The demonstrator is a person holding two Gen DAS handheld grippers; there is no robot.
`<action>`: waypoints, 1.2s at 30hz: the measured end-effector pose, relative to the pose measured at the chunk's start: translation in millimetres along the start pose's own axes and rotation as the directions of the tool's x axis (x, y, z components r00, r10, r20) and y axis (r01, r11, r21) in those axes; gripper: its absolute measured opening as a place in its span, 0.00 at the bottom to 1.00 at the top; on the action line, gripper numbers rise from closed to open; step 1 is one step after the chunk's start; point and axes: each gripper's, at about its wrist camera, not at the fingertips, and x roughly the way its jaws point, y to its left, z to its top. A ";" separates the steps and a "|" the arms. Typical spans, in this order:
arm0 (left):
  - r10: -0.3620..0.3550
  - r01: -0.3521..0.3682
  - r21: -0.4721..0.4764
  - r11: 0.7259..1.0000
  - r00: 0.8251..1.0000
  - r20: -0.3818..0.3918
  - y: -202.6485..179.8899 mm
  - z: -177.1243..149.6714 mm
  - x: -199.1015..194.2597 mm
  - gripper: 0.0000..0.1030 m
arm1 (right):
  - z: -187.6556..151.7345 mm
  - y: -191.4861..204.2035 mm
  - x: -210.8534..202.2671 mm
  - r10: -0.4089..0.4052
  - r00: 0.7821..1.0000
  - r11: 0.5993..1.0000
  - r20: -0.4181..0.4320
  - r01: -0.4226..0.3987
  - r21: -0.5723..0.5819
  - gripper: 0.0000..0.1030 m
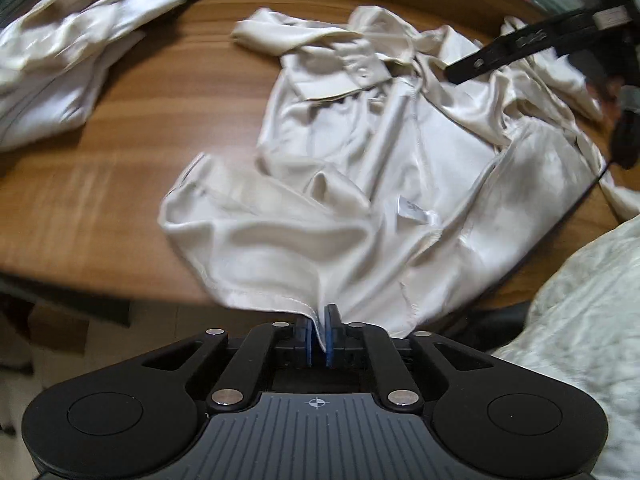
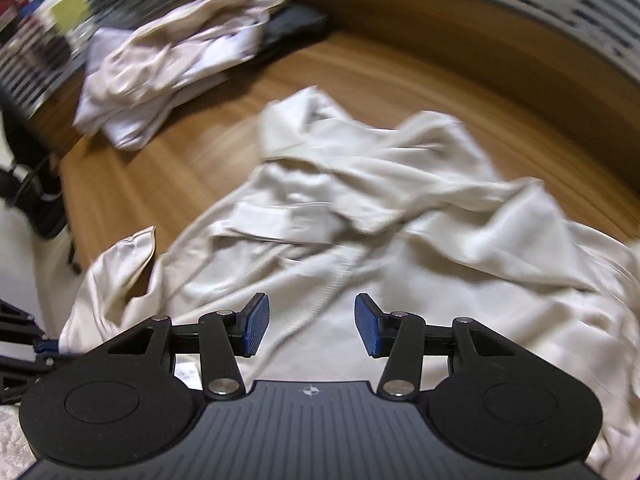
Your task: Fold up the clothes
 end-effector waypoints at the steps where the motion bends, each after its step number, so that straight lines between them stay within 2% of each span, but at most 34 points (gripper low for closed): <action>1: 0.012 -0.012 -0.024 1.000 1.000 0.006 4.2 -5.3 -7.3 0.15 | 2.9 6.0 5.8 0.017 1.000 1.000 -0.008 -0.018 -0.014 0.52; 4: 0.084 -0.083 -0.067 0.994 0.996 0.018 16.1 -10.6 -25.8 0.21 | 8.2 24.3 18.9 0.076 0.997 0.996 -0.023 -0.077 -0.045 0.52; 6: 0.125 -0.122 -0.089 0.989 0.992 0.025 26.2 -8.9 -35.1 0.29 | 9.1 37.7 25.9 0.114 0.993 0.991 -0.035 -0.117 -0.070 0.52; 7: 0.142 -0.138 -0.096 0.986 0.989 0.033 32.6 -7.0 -39.3 0.39 | 8.8 43.9 29.0 0.128 0.991 0.988 -0.038 -0.131 -0.083 0.52; 8: 0.161 -0.155 -0.098 0.983 0.986 0.048 38.3 -3.2 -43.5 0.48 | 8.7 50.1 30.8 0.141 0.989 0.985 -0.042 -0.145 -0.095 0.52; 12: 0.192 -0.188 -0.046 0.981 0.976 0.106 57.0 19.5 -50.3 0.60 | 7.9 69.8 35.8 0.173 0.984 0.977 -0.049 -0.178 -0.121 0.53; 15: 0.167 -0.172 0.019 0.985 0.976 0.138 67.8 45.6 -44.4 0.66 | 6.5 74.4 36.2 0.162 0.986 0.981 -0.039 -0.165 -0.106 0.53; 18: 0.105 -0.123 0.113 0.986 0.982 0.160 74.0 74.9 -31.7 0.73 | 3.5 74.0 31.7 0.133 0.991 0.989 -0.017 -0.134 -0.066 0.53; 22: 0.015 -0.056 0.268 0.962 0.988 0.152 72.6 113.6 -9.1 0.81 | -1.3 69.2 24.8 0.070 0.997 0.997 0.013 -0.071 0.008 0.53; 25: -0.067 0.010 0.387 0.922 0.989 0.132 67.5 144.6 9.4 0.89 | -7.1 67.7 14.0 -0.010 0.999 0.996 0.031 0.007 0.093 0.53; 30: -0.176 0.094 0.560 0.823 0.980 0.095 50.6 192.4 38.9 0.89 | -24.5 62.0 -1.9 -0.123 0.991 0.952 0.053 0.103 0.289 0.55; 36: -0.265 0.155 0.750 0.643 0.964 0.028 25.7 242.8 78.8 0.89 | -53.5 68.9 -13.2 -0.258 0.965 0.836 0.049 0.198 0.512 0.55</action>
